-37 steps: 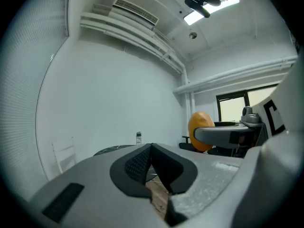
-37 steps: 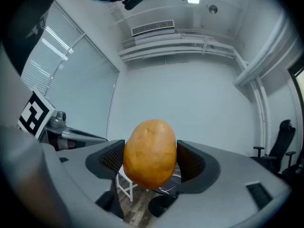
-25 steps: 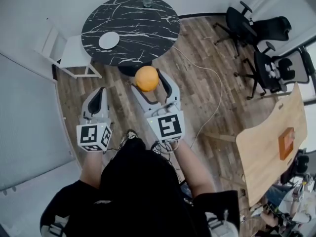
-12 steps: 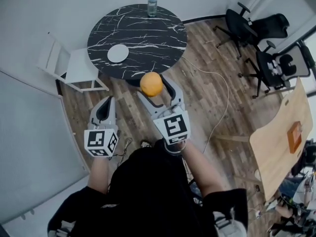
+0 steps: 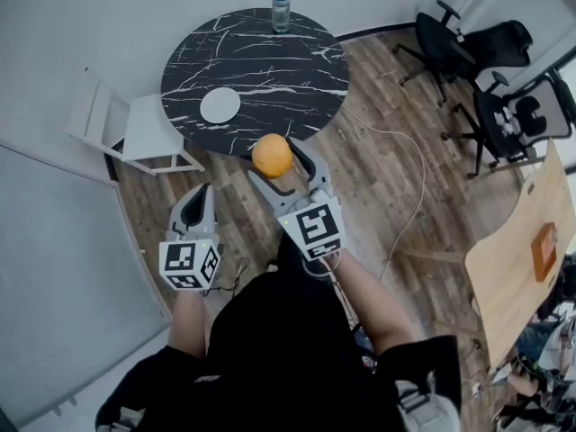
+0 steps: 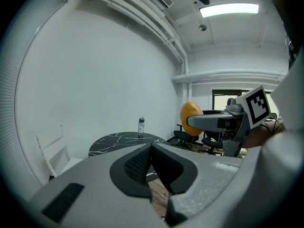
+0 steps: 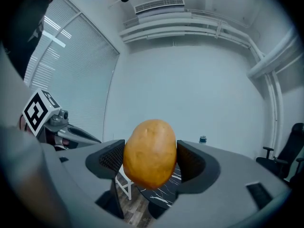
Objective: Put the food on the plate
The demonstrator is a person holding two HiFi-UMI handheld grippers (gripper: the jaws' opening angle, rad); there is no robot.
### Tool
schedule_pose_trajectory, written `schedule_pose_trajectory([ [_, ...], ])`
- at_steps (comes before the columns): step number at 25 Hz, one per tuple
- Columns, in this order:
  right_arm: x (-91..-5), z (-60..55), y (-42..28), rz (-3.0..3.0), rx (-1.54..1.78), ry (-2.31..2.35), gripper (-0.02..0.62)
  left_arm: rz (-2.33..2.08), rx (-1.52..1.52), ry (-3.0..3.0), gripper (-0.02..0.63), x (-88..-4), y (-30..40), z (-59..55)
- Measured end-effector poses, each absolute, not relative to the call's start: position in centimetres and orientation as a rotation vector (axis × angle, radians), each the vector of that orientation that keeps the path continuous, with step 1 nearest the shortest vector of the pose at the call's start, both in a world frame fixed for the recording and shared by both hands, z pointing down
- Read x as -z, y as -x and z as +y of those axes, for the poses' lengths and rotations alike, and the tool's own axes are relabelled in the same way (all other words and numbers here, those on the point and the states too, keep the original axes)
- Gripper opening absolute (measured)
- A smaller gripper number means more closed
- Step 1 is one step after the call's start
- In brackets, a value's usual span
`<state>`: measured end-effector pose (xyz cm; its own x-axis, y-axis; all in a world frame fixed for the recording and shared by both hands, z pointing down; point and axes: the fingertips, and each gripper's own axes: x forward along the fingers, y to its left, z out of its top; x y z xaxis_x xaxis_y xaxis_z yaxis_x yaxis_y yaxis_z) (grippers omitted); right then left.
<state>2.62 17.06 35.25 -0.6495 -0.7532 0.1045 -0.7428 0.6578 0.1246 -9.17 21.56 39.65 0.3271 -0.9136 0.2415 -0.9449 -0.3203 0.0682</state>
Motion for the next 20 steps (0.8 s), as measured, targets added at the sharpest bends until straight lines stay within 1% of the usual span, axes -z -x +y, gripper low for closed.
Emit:
schedule_pose_trajectory([
  [4,-36.1,14.3,-1.4,-2.725,0.123,-1.181,0.333,-1.645,-0.303,-2.398,0.000,-40.6,8.9,18.6],
  [12,-39.6,6.7,-0.1,-2.719,0.151,-0.961,0.333,-1.538,-0.343,-2.347,0.000,-42.3,7.8,9.9],
  [20,-45.9,-1.5,0.2,-2.701,0.057,-0.819,0.333,-1.441,-0.329,-2.319,0.000,-42.5,5.2,1.1],
])
